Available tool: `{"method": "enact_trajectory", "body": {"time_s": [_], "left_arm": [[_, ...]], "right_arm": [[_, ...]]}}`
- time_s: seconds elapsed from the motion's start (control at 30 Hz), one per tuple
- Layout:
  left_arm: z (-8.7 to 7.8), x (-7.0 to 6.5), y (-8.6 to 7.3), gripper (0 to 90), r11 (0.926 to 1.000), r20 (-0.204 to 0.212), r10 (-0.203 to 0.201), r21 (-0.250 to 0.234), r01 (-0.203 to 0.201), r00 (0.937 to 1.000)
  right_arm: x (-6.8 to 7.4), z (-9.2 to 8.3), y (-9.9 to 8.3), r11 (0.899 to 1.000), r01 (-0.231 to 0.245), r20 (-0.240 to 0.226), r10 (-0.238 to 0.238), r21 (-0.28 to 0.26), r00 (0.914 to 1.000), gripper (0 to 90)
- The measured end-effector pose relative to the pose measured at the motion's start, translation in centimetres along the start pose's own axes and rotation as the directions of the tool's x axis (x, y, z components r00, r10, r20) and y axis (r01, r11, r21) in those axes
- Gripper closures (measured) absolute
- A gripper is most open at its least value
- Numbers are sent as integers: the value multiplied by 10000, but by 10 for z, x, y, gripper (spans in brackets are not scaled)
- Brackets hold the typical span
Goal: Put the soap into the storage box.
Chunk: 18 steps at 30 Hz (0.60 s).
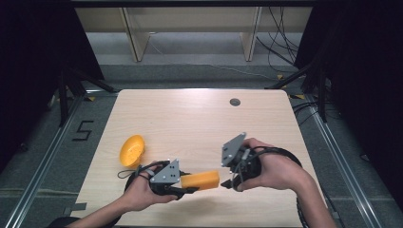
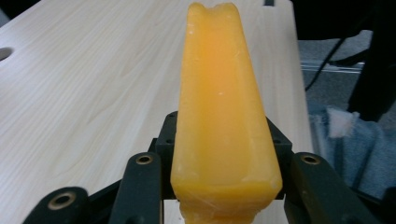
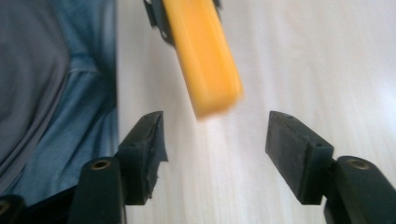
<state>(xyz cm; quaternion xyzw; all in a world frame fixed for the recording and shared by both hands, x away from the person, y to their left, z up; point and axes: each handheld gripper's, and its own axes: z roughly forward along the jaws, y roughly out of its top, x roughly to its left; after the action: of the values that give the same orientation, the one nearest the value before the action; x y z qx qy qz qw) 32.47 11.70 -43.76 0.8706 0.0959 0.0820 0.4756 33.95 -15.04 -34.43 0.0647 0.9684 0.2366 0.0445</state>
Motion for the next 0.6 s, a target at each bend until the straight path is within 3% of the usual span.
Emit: {"method": "enact_trajectory", "body": {"time_s": [0.03, 0.07, 0.17, 0.2, 0.23, 0.27, 0.3, 0.37, 0.4, 0.43, 0.47, 0.5, 0.53, 0.57, 0.6], "left_arm": [[-8, 3, -3, 604, 9996, -349, -282, -8, 281, 9990], [-8, 3, -3, 604, 9996, -349, -282, -8, 281, 9990], [-21, 7, -8, 604, 9977, -826, -673, -54, 671, 9943], [-25, 7, -9, 604, 9969, -995, -781, -40, 781, 9920], [-30, 7, -12, 604, 9943, -1166, -1064, -158, 1053, 9875], [-36, 8, -14, 604, 9924, -1398, -1232, -206, 1215, 9825], [-39, 9, -16, 604, 9915, -1538, -1301, -228, 1281, 9795], [-49, 11, -21, 604, 9874, -1854, -1584, -335, 1549, 9698], [-53, 11, -22, 604, 9856, -2053, -1692, -384, 1648, 9640], [-57, 13, -24, 604, 9869, -2124, -1611, -420, 1557, 9638], [-61, 13, -26, 604, 9793, -2235, -2023, -563, 1946, 9535], [-65, 14, -27, 603, 9806, -2340, -1959, -556, 1881, 9523], [-70, 15, -28, 604, 9800, -2437, -1988, -600, 1899, 9493], [-74, 15, -30, 604, 9735, -2510, -2277, -777, 2149, 9408], [-79, 17, -31, 603, 9748, -2692, -2223, -780, 2088, 9371]], "right_arm": [[-2, -5, -13, 9974, -411, 521, 442, -593, 9977, 371], [-2, -5, -13, 9974, -411, 521, 442, -593, 9977, 371], [-7, -8, -36, 9756, -1749, 1226, 1913, -1328, 9739, 392], [-10, -7, -47, 9628, -2192, 1521, 2431, -1578, 9580, 406], [-12, -4, -61, 9328, -2905, 1842, 3304, -2132, 9257, 416], [-12, -4, -61, 9328, -2905, 1842, 3304, -2132, 9257, 416], [-15, -1, -71, 9143, -3234, 1882, 3717, -2437, 9091, 426], [-16, 4, -83, 8767, -3869, 2135, 4519, -2860, 8661, 435], [-16, 8, -91, 8487, -4268, 2341, 5042, -3123, 8313, 442], [-15, 11, -95, 8257, -4623, 2368, 5435, -3232, 8053, 448], [-17, 10, -99, 8301, -4676, 2463, 5425, -3037, 8032, 453], [-18, 13, -103, 8025, -4937, 2580, 5821, -3349, 7711, 453], [-17, 15, -105, 7803, -5203, 2523, 6120, -3470, 7495, 459], [-17, 18, -108, 7652, -5347, 2473, 6302, -3586, 7360, 469], [-18, 24, -114, 7435, -5415, 2478, 6524, -3923, 7163, 470]]}}
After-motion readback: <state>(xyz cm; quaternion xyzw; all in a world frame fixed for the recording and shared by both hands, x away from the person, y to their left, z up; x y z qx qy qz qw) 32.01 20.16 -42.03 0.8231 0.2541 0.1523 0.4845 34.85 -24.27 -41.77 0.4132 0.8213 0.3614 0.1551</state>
